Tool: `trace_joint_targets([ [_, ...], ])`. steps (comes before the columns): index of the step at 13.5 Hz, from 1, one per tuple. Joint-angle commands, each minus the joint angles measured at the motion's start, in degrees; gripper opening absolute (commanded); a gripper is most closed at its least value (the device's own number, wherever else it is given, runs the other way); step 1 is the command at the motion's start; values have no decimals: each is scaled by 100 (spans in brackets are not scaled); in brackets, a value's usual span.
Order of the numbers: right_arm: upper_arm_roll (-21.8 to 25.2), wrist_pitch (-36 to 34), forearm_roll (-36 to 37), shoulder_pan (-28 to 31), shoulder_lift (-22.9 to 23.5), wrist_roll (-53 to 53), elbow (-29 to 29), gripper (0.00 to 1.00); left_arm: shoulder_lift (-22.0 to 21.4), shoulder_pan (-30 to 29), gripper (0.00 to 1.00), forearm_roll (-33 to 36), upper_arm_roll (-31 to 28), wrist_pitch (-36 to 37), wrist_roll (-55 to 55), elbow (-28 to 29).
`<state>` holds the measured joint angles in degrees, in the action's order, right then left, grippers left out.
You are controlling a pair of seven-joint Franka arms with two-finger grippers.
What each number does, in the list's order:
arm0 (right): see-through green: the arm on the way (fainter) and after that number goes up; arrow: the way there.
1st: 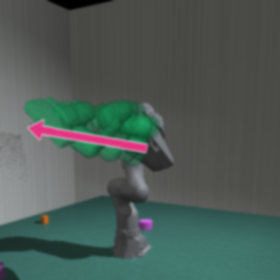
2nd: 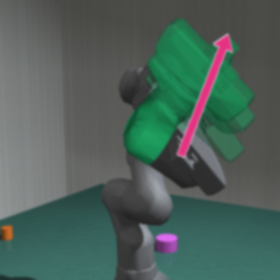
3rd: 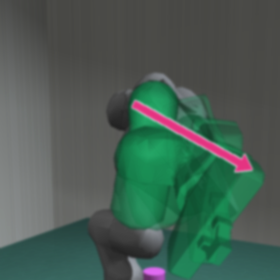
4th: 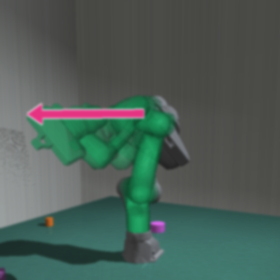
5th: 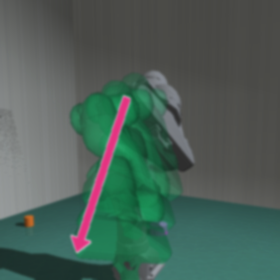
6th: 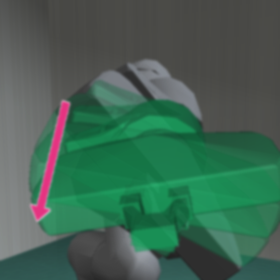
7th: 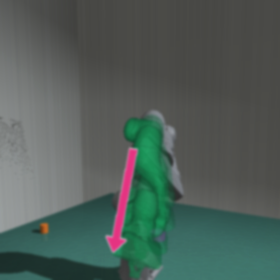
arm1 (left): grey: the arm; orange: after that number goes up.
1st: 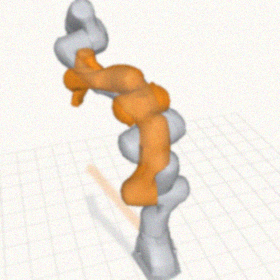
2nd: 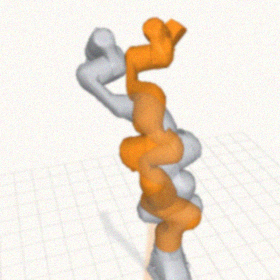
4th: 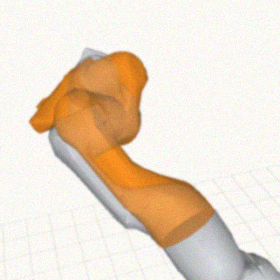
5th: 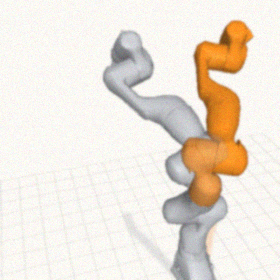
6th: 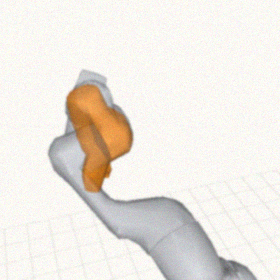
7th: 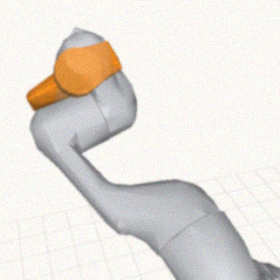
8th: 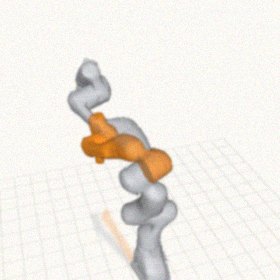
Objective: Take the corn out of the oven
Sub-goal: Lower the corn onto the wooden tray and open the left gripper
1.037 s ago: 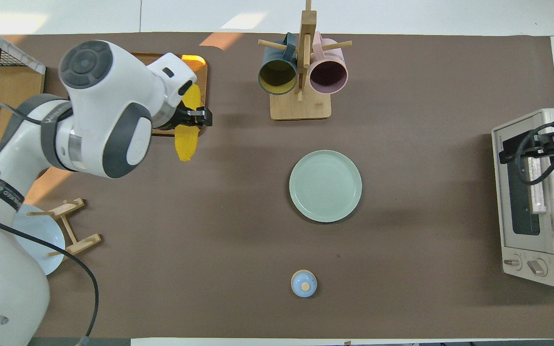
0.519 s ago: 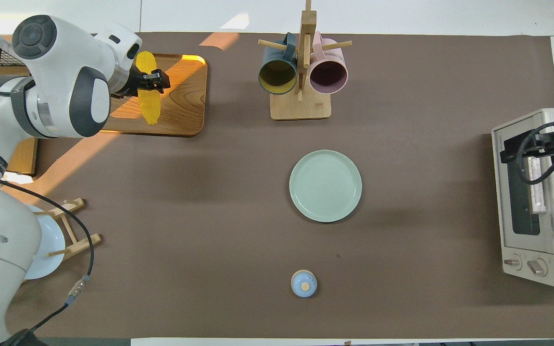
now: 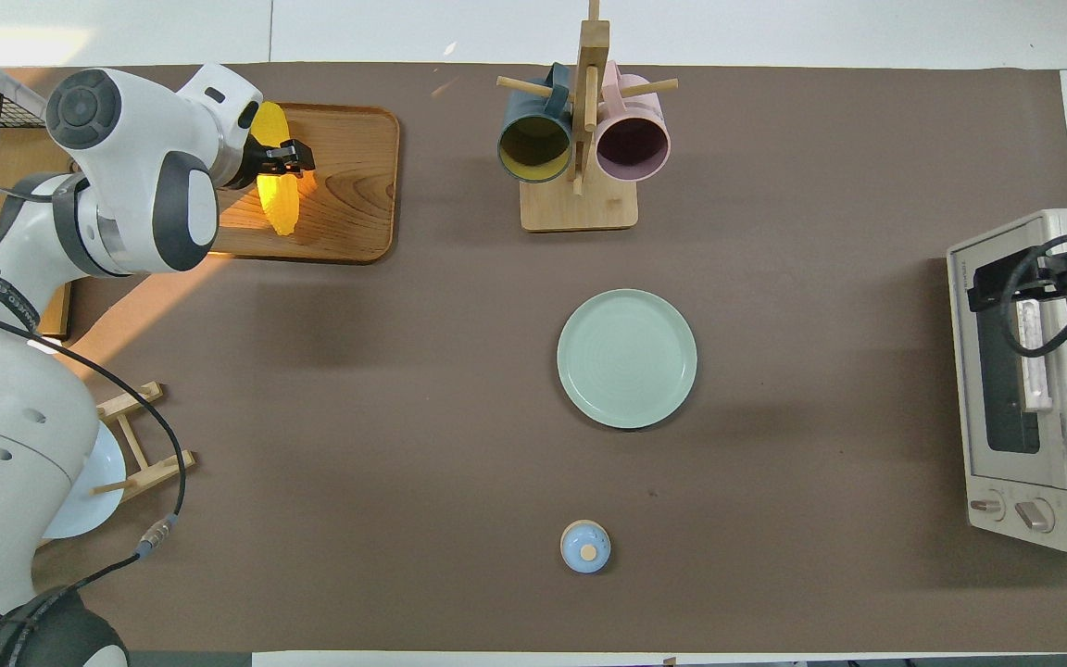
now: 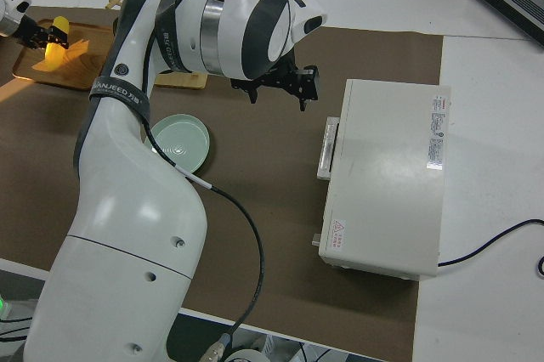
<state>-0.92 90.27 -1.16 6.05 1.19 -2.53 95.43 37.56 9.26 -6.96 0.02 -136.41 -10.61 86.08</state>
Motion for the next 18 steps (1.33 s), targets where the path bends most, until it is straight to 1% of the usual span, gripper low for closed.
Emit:
trace_joint_targets([
  [1,4,-133,-112,28,-57,77,1,100,-179,-56,0,-33,33,-132,235,277],
  [2,13,-133,-112,28,-92,77,10,100,-187,-56,23,-24,33,-106,278,295],
  [3,13,-133,-112,19,-101,77,28,100,-214,-21,99,-24,24,-53,314,277],
  [5,13,-168,-112,-33,-118,86,54,100,-231,-56,100,-15,24,122,314,199],
  [7,4,-212,-112,-34,-136,77,54,100,-432,-65,100,-24,33,359,314,172],
  [8,4,-221,-112,-25,-136,77,54,100,-625,-65,100,-33,33,474,270,198],
  [11,4,-229,-112,-42,-145,68,63,100,-1319,-144,100,-24,-19,1298,244,189],
  [13,13,-212,-112,-7,-136,59,63,100,-1767,-144,100,63,-107,1948,252,181],
  [15,13,-212,-112,-7,-136,77,63,100,-2233,-109,100,475,-99,2642,261,172],
  [18,13,-212,-68,-7,-136,77,63,100,-2884,-74,100,512,-99,3636,252,198],
])
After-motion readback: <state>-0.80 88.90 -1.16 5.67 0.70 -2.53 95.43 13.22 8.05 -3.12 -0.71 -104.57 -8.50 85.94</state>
